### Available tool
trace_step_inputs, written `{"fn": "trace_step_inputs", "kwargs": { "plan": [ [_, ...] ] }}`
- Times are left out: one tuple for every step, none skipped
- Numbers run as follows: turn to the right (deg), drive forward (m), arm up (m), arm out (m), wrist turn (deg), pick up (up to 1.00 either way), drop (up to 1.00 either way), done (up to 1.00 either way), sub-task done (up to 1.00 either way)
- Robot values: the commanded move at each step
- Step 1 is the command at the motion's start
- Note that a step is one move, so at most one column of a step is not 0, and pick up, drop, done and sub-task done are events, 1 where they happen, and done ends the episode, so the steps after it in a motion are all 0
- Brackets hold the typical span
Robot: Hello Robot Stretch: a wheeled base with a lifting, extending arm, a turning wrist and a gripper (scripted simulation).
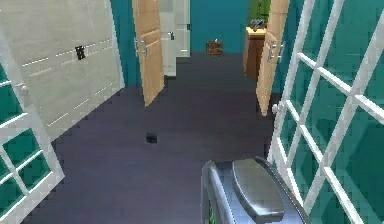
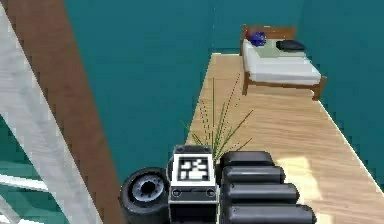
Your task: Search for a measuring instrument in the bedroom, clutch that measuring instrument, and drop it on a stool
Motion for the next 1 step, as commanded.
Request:
{"fn": "trace_step_inputs", "kwargs": {
  "plan": [
    [0.0, 1.0, 0.0, 0.0, 0.0, 0.0, 0.0, 0.0, 0.0]
  ]
}}
